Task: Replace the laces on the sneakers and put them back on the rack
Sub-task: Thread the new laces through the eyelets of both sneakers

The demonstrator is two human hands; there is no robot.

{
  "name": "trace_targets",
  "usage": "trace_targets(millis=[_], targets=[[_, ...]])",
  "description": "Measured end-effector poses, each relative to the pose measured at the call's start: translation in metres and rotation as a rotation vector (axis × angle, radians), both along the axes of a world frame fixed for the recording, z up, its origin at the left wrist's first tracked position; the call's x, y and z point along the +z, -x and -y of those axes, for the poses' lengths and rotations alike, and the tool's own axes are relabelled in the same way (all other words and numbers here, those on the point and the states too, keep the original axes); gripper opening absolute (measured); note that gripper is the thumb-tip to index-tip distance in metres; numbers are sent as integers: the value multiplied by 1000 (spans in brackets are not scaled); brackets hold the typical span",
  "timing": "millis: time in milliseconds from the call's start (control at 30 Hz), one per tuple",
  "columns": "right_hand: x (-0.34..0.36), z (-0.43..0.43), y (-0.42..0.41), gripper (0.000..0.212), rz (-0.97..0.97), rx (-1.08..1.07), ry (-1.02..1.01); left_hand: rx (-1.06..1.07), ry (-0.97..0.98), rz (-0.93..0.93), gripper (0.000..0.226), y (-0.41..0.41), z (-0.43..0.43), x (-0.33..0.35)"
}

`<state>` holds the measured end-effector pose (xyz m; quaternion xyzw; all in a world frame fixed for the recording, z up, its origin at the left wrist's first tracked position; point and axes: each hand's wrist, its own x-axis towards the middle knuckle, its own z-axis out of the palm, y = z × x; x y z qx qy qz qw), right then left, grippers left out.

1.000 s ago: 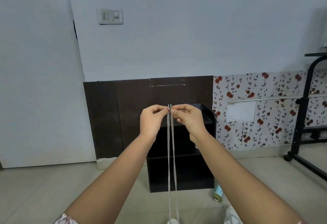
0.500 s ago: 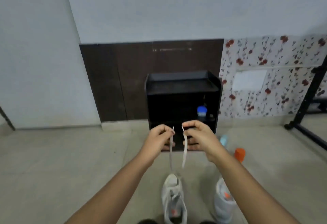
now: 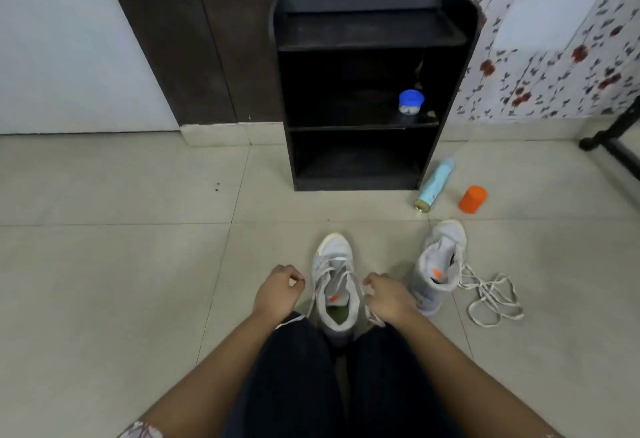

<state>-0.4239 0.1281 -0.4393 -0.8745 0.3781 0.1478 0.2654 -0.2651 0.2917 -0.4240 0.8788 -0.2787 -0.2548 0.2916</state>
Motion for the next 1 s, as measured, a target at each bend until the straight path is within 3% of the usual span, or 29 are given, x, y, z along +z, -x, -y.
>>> trace_targets(millis=[233, 400, 533, 600, 667, 733, 867, 1000], targets=[[-45, 3, -43, 49, 109, 9, -44, 51, 56, -148, 9, 5, 22, -34], [-56, 8, -39, 32, 110, 33, 258, 137, 104, -203, 7, 5, 28, -55], [-52, 1, -21, 19, 226, 49, 400, 197, 131, -203, 8, 2, 41, -68], [-49, -9, -14, 23, 280, 130, 399, 209, 142, -180, 7, -1, 52, -74], [-49, -16, -10, 36, 248, 171, 335, 182, 139, -117, 6, -3, 63, -78], [-50, -12, -11, 46, 239, 24, 152, 123, 118, -41, 7, -6, 74, -83], [-64, 11, -29, 18, 449, -331, -143, -54, -38, 97, 15, -8, 99, -93], [-79, 14, -49, 33, 508, -510, -364, -117, -114, 133, 18, -6, 114, -95]])
